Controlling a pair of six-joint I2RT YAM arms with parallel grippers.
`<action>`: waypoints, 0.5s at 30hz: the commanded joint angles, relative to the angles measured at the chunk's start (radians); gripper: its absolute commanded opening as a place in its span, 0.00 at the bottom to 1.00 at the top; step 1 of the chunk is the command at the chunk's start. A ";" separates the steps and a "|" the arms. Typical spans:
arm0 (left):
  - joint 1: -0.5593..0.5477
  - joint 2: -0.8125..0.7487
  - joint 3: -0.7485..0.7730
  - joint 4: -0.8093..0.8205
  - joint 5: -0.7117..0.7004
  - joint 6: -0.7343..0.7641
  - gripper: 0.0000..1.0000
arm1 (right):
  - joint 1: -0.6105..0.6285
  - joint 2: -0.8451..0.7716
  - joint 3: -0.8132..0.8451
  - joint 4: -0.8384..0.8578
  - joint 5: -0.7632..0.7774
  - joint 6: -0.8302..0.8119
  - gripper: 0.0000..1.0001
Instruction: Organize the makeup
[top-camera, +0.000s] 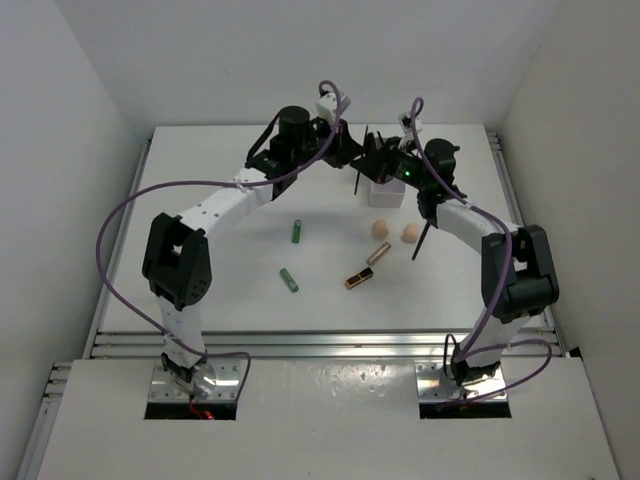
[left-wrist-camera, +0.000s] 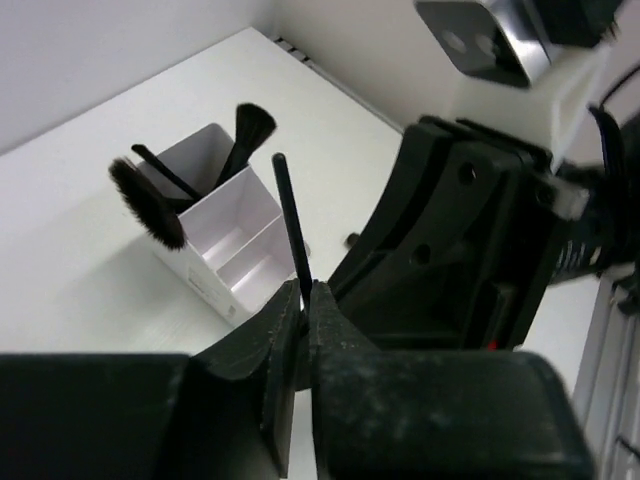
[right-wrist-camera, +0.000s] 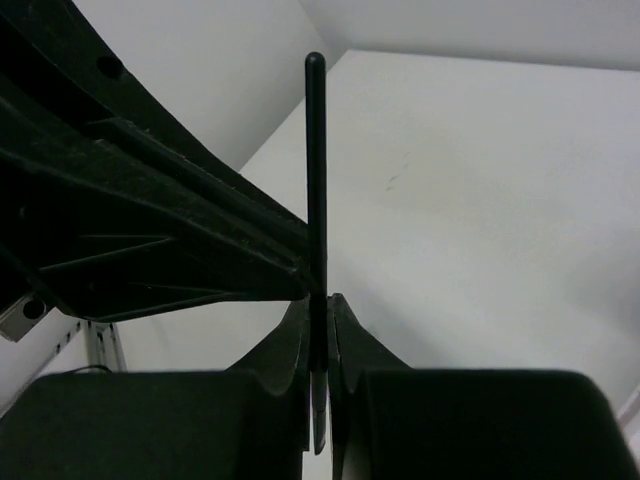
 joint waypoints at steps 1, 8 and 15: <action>0.038 -0.105 -0.010 -0.030 0.057 0.202 0.16 | -0.047 -0.070 0.036 -0.069 -0.046 -0.062 0.00; 0.040 -0.207 -0.090 -0.168 0.137 1.032 0.46 | -0.064 -0.044 0.309 -0.760 -0.207 -0.360 0.00; 0.003 -0.373 -0.487 0.111 0.232 1.915 0.61 | -0.070 0.042 0.450 -0.960 -0.365 -0.272 0.00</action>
